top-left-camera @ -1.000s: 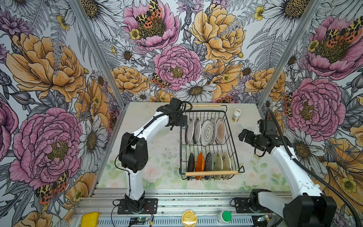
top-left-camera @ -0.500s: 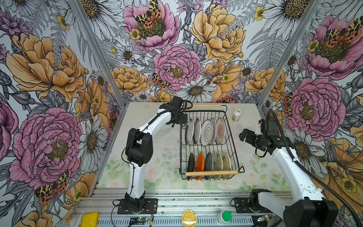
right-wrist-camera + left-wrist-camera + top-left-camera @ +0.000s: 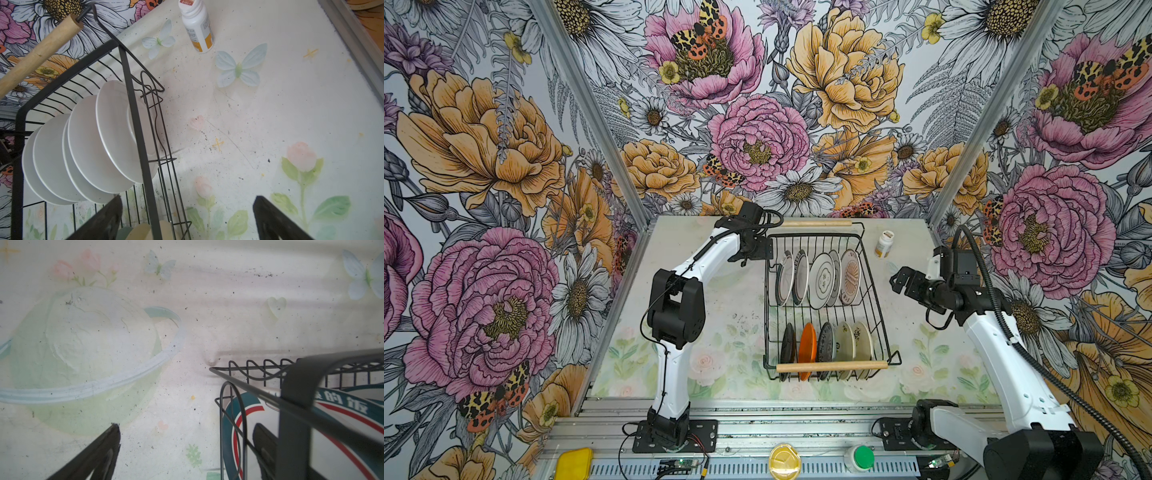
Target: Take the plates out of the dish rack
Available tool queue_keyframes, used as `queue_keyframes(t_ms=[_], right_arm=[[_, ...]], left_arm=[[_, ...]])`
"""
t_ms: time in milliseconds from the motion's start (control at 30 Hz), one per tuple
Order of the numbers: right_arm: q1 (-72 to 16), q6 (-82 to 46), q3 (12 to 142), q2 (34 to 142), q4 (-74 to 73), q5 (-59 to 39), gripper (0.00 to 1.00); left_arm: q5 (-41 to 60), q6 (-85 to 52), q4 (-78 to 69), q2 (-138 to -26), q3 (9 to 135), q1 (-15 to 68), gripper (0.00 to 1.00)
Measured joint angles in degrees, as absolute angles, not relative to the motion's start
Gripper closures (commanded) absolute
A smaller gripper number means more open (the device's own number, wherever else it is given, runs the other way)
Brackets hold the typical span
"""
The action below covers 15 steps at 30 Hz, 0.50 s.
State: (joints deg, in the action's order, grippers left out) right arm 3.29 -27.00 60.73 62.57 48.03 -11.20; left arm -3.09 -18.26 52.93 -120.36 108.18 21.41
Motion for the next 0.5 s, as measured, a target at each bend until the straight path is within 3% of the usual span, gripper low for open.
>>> queue_keyframes(t_ms=[500], right_arm=[[-2.66, -26.89, 63.33, 60.07, 47.94, -12.49, 0.01]], left_arm=[[-1.39, -19.99, 52.77, -121.47, 107.44, 19.16, 0.01]])
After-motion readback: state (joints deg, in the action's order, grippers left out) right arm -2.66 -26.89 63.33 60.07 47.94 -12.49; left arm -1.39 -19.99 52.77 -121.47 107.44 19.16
